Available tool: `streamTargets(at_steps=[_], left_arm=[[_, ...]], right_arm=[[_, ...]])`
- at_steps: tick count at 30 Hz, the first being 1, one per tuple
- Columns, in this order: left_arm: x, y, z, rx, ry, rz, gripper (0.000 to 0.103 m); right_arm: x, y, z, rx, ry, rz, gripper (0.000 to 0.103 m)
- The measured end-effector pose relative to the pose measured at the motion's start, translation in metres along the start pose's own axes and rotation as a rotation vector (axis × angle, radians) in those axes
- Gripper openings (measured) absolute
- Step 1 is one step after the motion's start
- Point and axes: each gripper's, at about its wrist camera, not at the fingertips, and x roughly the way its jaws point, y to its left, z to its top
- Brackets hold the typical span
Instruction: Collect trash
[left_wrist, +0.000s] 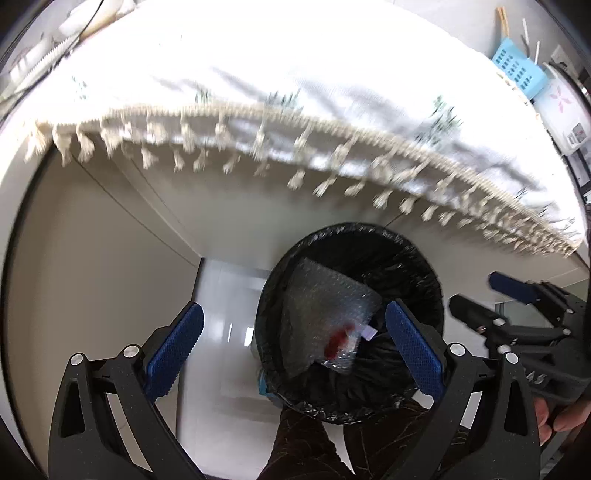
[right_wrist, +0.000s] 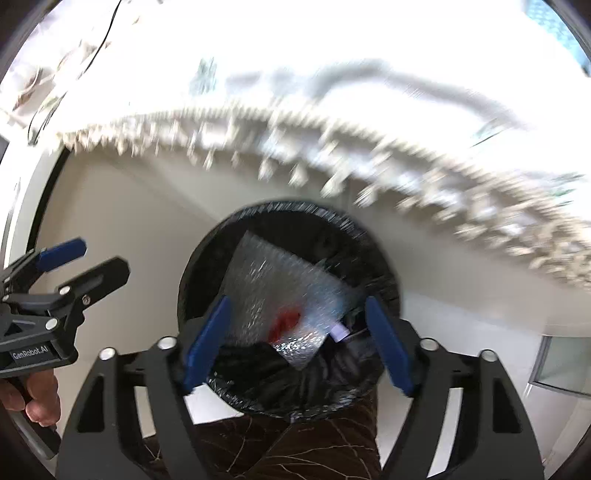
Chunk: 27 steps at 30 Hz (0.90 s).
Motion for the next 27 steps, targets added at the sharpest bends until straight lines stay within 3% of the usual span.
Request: streamTargets(at_steps=[6,15,22,27], left_arm=[[-0.045,-0.015,0.024,0.043,-0.072,0.002,0.097],[-0.116,-0.032,0.068,0.054,-0.167,-0.055,0.097],[-0.164,-0.040,0.093,0.064,-0.208,-0.060,0.097],[-0.174,-0.042,0.098,0.088,-0.221,-0.064,0.097]], right_arm=[[-0.069,-0.023,0.015,0.084,-0.142,-0.080,0.094],[-0.167,-0.056,0.044,0.188,-0.284,-0.145,0.095],[-0.221,-0.053,0.054,0.180,-0.343,-0.171,0.095],[-0.230,-0.051,0.053,0.193,-0.343,-0.166,0.095]])
